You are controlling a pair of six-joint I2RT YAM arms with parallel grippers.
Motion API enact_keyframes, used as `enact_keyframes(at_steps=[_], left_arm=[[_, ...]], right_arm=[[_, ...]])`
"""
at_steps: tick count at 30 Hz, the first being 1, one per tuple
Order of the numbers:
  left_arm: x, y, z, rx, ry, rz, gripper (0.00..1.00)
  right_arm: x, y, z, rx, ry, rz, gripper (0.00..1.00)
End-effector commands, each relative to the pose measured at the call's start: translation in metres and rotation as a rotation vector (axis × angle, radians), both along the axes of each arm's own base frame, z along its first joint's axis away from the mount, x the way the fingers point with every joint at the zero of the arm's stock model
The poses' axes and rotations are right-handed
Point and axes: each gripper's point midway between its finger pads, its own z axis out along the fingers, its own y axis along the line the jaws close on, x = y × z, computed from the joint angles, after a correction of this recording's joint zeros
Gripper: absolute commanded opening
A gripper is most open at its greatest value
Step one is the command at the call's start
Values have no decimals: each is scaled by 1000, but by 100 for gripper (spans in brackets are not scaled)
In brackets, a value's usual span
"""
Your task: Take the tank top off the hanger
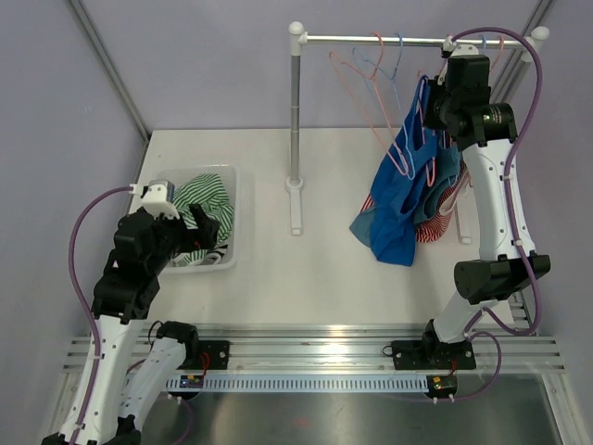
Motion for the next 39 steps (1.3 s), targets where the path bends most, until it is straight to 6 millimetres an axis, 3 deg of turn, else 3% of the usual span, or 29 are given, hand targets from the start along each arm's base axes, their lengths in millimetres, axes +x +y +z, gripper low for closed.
enact_keyframes(at_steps=[1,10,16,22,28,30,31,33,34,39], left_arm=[[8,-8,6,-10,-29,-38,99],[8,-8,6,-10,-32,-37,99],[9,-8,4,-10,-23,-35,99],[10,-9,3,-12,-16,-35,99],[9,-15,4,-24,-21,-72,99],[7,-23,9,-43,-36,-116,99],[7,-25,11,-57,-36,-124,99],[5,-36,14,-85,-36,-181,99],[6,-40,15,-103,-31,-192,99],[3,-65,44,-154,-66,-271,99]], right_arm=[[-2,5,37,41,-109,31,0],[-14,17,77,101,-231,91,0],[-32,23,86,128,-253,130,0],[-62,24,97,153,-302,151,0],[-109,31,93,200,-309,208,0],[-132,32,85,225,-302,220,0],[-139,34,70,232,-264,225,0],[-166,34,71,248,-280,247,0],[-173,33,57,249,-247,241,0],[-231,21,49,241,-262,216,0]])
